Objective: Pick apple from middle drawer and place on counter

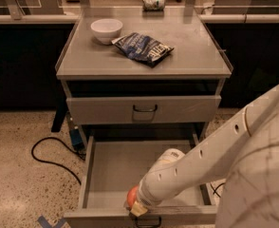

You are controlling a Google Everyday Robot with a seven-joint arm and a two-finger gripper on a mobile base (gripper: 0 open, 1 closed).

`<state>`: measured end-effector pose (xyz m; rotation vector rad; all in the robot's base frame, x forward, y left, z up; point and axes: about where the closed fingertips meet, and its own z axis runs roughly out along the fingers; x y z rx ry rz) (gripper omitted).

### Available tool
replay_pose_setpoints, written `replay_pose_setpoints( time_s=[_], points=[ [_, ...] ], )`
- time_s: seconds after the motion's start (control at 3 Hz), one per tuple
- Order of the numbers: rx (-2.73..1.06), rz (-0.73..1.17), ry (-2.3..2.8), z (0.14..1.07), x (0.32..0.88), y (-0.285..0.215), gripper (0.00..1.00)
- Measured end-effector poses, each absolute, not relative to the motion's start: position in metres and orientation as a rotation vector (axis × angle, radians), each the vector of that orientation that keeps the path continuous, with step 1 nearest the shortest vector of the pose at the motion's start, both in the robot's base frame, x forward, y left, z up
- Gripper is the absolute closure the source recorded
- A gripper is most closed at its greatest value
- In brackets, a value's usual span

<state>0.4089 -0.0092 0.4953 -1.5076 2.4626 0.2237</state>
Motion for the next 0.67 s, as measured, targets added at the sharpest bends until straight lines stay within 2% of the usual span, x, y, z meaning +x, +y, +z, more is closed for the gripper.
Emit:
replay_pose_setpoints(
  time_s=[0.33, 0.67],
  points=[
    [-1.413, 0.151, 2.488, 0.526, 0.426, -0.040, 1.00],
    [-1.343, -0.008, 2.518, 0.578, 0.428, -0.085, 1.00]
  ],
)
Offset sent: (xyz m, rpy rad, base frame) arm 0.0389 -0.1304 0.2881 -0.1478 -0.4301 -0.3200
